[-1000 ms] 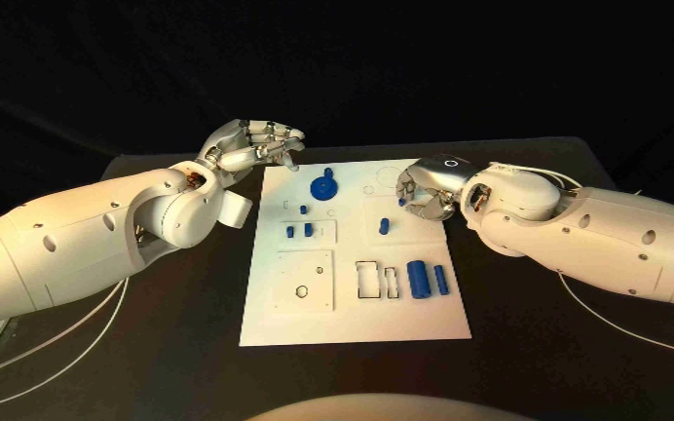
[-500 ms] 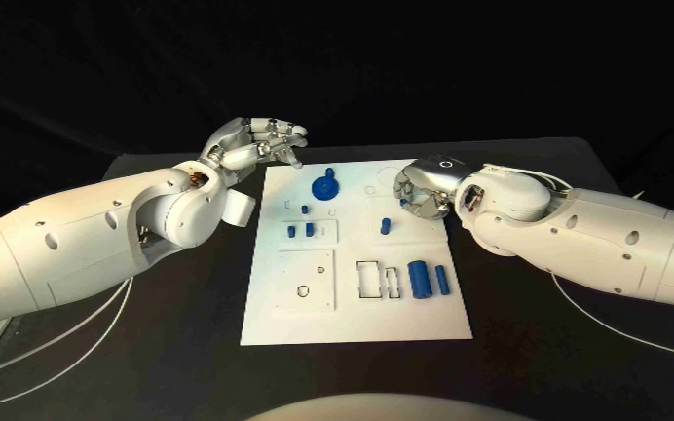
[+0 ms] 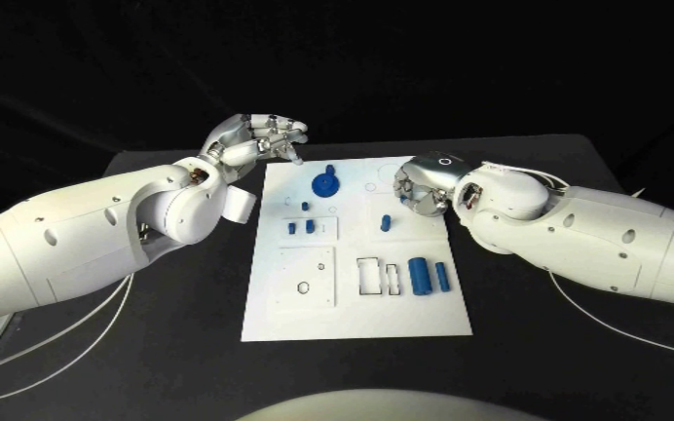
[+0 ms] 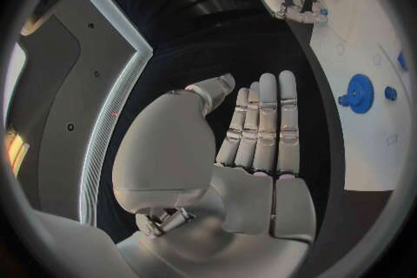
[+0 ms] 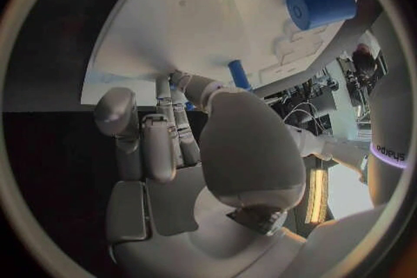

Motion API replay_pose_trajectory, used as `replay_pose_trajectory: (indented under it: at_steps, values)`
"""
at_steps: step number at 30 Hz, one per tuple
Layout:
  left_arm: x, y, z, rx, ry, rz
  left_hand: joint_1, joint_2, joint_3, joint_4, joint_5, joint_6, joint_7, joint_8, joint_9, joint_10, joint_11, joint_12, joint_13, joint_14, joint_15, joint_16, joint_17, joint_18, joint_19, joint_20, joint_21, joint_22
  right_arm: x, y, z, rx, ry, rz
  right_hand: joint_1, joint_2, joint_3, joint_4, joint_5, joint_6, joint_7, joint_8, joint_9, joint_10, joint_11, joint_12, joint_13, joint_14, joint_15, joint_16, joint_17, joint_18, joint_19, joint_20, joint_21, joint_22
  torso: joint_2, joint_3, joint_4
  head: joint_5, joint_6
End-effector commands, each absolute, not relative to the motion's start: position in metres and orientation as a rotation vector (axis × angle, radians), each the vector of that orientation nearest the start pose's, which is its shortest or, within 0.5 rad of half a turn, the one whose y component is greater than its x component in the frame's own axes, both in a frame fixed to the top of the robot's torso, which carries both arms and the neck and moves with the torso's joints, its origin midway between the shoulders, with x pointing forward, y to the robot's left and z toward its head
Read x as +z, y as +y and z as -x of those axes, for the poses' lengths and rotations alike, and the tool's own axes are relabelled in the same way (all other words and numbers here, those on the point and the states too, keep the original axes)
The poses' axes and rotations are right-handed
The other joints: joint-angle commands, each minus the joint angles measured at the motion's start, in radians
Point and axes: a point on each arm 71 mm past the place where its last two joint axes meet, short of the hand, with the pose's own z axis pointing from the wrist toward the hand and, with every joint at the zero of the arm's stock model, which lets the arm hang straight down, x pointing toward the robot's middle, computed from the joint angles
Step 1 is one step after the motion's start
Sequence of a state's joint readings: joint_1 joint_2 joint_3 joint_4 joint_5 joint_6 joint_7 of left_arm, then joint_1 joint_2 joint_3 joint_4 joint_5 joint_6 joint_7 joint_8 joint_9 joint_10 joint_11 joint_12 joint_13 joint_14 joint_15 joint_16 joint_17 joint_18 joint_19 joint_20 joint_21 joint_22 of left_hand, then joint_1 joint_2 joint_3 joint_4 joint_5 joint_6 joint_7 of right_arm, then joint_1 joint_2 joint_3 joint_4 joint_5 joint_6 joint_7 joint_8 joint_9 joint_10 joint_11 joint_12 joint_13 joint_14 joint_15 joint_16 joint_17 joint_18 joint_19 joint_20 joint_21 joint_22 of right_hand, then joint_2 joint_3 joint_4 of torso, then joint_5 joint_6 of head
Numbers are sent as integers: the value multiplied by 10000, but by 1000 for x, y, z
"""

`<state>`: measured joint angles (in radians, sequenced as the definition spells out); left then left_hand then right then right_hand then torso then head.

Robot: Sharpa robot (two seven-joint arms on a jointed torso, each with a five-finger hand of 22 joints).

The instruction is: Assemble the parts on the task board

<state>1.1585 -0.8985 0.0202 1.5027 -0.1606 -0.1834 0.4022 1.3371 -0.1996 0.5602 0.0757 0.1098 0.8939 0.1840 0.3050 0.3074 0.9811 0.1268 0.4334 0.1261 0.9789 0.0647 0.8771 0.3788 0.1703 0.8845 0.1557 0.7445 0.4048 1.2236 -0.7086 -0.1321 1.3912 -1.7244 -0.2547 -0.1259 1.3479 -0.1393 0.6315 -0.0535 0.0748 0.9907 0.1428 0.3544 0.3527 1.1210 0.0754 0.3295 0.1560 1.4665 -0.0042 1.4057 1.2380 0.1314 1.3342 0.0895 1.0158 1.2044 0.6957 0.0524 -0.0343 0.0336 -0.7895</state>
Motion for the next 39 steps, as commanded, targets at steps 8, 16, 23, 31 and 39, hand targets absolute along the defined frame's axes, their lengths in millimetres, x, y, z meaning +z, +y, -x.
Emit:
replay_pose_trajectory:
  at_steps: [8, 16, 23, 31, 39]
  values:
    - [-172, 234, -489, -15967, 14469, 9455, 53, 106, -2, -84, 67, -40, 56, -29, 18, -41, 14, -51, -19, -53, 5, -72, -14, 110, -10, 84, -42, -15, -224, -169, -493, 4073, 16623, 5026, -8, 343, 370, -334, 126, 312, -125, 174, 135, 551, -191, 29, 168, 402, -179, 127, 175, -254, 247, -96, 504, 422, -16, 0, -5, -2, -36]
    - [-173, 234, -489, -15970, 14585, 9479, 73, 96, -10, -128, 78, -70, 82, -49, 17, -76, 36, -72, -31, -87, 22, -96, -21, 108, -12, 92, -72, -31, -221, -166, -492, 4265, 16200, 4908, -226, 282, 456, -357, 234, 321, -123, 189, 169, 611, -198, -58, 178, 404, -181, 125, 167, -261, 244, -105, 540, 482, -15, 0, 2, 0, -40]
    - [-174, 234, -489, -15949, 14700, 9516, 56, 85, -33, -156, 81, -153, 127, -100, 6, -155, 79, -107, -49, -146, 61, -129, -33, 102, -30, 114, -128, -61, -218, -166, -491, 4441, 15918, 4827, -369, 241, 409, -356, 59, 330, -135, 223, 212, 636, -210, -119, 189, 396, -183, 107, 133, -260, 229, -101, 528, 499, -9, 1, -10, 13, -37]
    - [-175, 234, -490, -15921, 14789, 9539, 56, 83, -52, -198, 84, -247, 174, -155, -4, -242, 121, -127, -61, -211, 98, -159, -44, 98, -53, 141, -191, -94, -213, -167, -490, 4559, 15742, 4699, -482, 244, 329, -350, -188, 331, -156, 273, 275, 665, -224, -191, 202, 394, -190, 102, 126, -257, 214, -98, 505, 512, -9, -2, -10, 12, -36]
    - [-175, 236, -490, -15878, 14829, 9566, 53, 84, -62, -216, 87, -293, 196, -180, -8, -289, 143, -134, -66, -249, 117, -176, -51, 95, -69, 155, -226, -112, -204, -170, -488, 4630, 15606, 4558, -508, 236, 301, -344, -198, 334, -163, 285, 287, 670, -227, -203, 205, 394, -191, 100, 124, -257, 210, -98, 498, 512, -17, 5, -19, 14, -27]
